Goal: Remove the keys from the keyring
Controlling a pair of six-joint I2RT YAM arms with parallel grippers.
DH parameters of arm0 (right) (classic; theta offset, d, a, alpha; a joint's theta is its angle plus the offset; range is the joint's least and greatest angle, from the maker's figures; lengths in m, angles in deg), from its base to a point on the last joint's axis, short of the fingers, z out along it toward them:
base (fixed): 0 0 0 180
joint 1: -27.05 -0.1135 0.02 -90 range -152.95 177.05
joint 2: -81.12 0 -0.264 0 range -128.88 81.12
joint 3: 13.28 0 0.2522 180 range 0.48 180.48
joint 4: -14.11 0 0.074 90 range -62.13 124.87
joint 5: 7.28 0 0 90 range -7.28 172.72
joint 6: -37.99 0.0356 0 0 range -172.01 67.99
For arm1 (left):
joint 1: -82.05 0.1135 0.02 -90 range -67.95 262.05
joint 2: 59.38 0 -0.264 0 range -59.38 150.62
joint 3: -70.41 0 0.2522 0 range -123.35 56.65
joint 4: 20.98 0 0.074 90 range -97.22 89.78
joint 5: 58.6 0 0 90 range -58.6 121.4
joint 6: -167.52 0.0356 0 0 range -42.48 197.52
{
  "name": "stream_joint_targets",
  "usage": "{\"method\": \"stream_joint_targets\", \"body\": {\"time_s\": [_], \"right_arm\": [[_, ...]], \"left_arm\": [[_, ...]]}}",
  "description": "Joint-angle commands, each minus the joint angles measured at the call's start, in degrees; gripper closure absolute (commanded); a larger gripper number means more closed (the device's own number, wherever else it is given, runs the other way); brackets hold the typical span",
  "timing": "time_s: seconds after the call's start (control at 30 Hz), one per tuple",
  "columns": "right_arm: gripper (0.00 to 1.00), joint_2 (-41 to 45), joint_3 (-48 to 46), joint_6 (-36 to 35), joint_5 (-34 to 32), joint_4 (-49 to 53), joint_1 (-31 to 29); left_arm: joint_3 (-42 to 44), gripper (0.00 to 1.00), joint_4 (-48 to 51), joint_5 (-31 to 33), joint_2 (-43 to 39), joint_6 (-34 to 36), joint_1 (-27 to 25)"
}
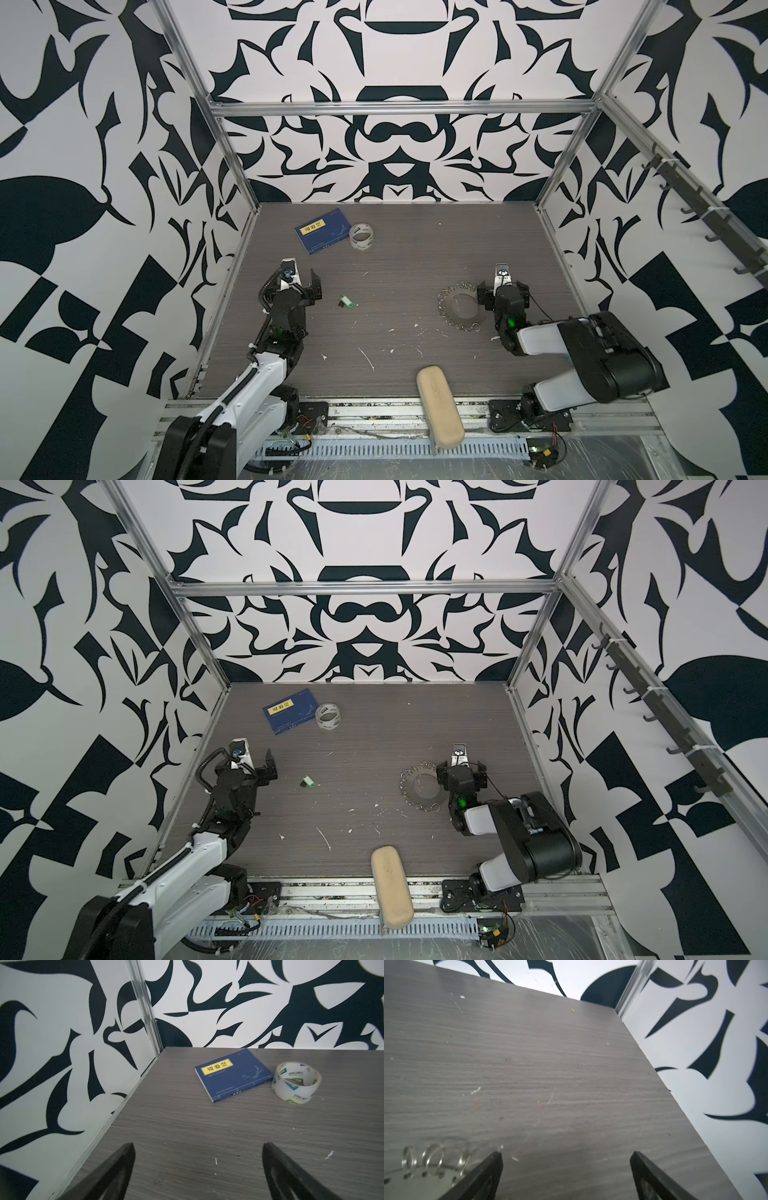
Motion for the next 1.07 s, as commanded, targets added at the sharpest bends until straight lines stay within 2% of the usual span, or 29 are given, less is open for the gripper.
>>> {"method": "stream_joint_targets", "body": {"time_s": [0.0,0.07,0.13,0.23,0.33,0.37,0.43,0.5,0.6,0.87,1.03], "right_arm": [[0.00,-3.4,-1.4,-1.6,1.0,-16.2,0.7],[0.00,-2.2,0.0,-1.0,0.4,-11.8,0.7],[0.00,-1.7,2.4,0.1,-0.3,-6.6,1.0],[0.00,-1.8,2.9,0.5,-0.9,-5.8,1.4],[0.00,-2.0,3.2,0.7,-1.1,-5.6,1.4],[0.00,-1.9,3.2,0.8,-1.1,-5.6,1.5],[0.00,-1.8,3.1,0.8,-1.2,-5.5,1.4],[0.00,-1.8,3.2,0.8,-1.3,-5.5,1.5],[0.00,-1.8,3.2,0.8,-1.3,-5.4,1.5],[0.00,-2.1,2.7,1.2,-1.9,-6.5,1.5],[0.00,-1.0,4.2,2.5,2.6,-1.5,3.5]], "left_arm": [[3.6,0.01,-16.7,-0.6,5.9,-1.6,2.5],[3.8,0.00,-22.5,-2.4,11.9,-1.7,3.8],[3.7,0.01,-30.6,-0.9,20.9,-0.6,4.5],[4.0,0.01,-44.1,-1.1,32.3,0.6,5.7],[0.6,0.00,-45.0,-3.1,39.5,2.6,6.0],[-0.2,0.01,-43.6,-2.4,39.2,2.0,6.2],[-3.2,0.01,-30.4,-1.4,34.9,-1.4,7.4],[-7.6,0.01,-20.7,-3.8,34.0,-4.2,9.8],[-8.1,0.01,-20.1,-6.1,33.9,-6.4,12.7],[-8.0,0.00,-20.3,-6.1,33.9,-6.4,12.7],[-8.0,0.01,-20.2,-6.1,33.9,-6.4,12.7]]}}
